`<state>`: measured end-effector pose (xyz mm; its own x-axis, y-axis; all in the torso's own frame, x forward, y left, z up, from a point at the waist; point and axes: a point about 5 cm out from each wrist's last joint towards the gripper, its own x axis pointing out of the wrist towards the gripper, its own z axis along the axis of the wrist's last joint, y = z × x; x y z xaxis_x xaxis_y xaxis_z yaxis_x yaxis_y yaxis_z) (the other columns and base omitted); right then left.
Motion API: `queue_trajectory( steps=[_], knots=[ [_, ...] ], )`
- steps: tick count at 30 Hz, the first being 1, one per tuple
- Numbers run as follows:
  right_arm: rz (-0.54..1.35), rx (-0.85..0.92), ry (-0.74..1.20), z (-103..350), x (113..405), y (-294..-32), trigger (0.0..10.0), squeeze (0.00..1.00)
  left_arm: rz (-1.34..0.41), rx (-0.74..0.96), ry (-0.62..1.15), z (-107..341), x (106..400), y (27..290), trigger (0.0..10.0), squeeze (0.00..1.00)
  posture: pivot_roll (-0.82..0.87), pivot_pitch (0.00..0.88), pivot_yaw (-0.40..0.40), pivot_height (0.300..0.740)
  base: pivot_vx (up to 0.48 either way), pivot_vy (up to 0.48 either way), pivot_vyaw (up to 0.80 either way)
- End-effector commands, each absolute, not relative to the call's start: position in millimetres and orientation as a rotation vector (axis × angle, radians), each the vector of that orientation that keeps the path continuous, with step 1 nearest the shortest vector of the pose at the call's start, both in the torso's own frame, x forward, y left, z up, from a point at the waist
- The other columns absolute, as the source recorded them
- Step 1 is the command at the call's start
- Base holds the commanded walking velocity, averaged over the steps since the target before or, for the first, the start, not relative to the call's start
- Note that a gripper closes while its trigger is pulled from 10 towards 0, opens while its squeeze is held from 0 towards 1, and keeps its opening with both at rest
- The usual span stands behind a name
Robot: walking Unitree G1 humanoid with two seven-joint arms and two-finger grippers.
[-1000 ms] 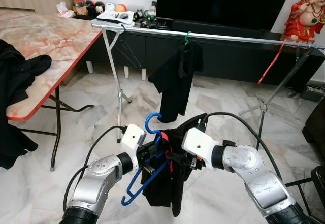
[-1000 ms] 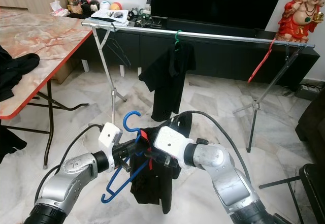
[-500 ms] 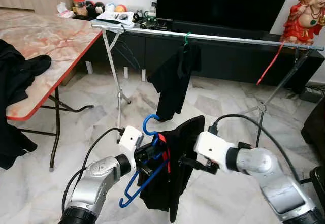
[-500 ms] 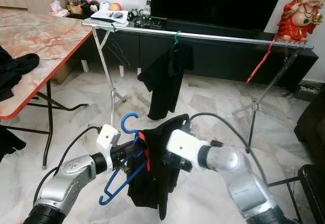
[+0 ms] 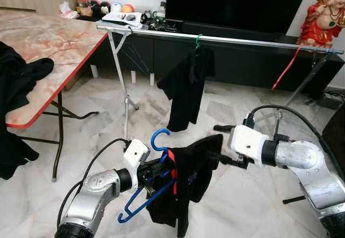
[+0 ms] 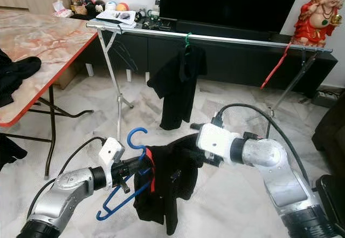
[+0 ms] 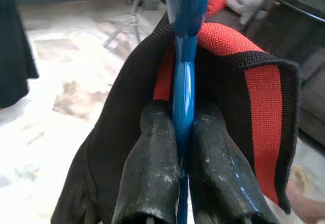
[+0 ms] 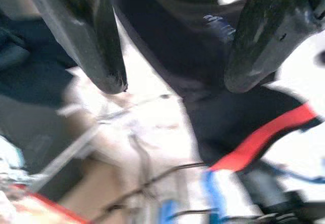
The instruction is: Hang hanger
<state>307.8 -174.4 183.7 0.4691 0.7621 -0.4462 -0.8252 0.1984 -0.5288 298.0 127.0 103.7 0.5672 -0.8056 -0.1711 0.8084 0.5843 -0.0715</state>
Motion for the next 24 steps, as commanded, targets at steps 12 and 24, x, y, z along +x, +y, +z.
queue_trajectory(
  steps=[12, 24],
  knots=[
    [1.384, -0.877, 0.066, 180.1, 309.8, -177.6, 10.0, 0.0, -1.135, 0.067, 0.167, 117.4, 287.6, 115.6, 10.0, 0.0, 0.05, 0.049, -0.099, 0.74, 0.0, 0.0, 0.0],
    [1.487, -0.986, 0.077, 165.4, 316.7, -163.1, 10.0, 0.0, -1.196, 0.156, 0.169, 121.7, 287.8, 110.8, 10.0, 0.0, 0.06, 0.059, -0.113, 0.74, 0.0, 0.0, 0.0]
  ],
)
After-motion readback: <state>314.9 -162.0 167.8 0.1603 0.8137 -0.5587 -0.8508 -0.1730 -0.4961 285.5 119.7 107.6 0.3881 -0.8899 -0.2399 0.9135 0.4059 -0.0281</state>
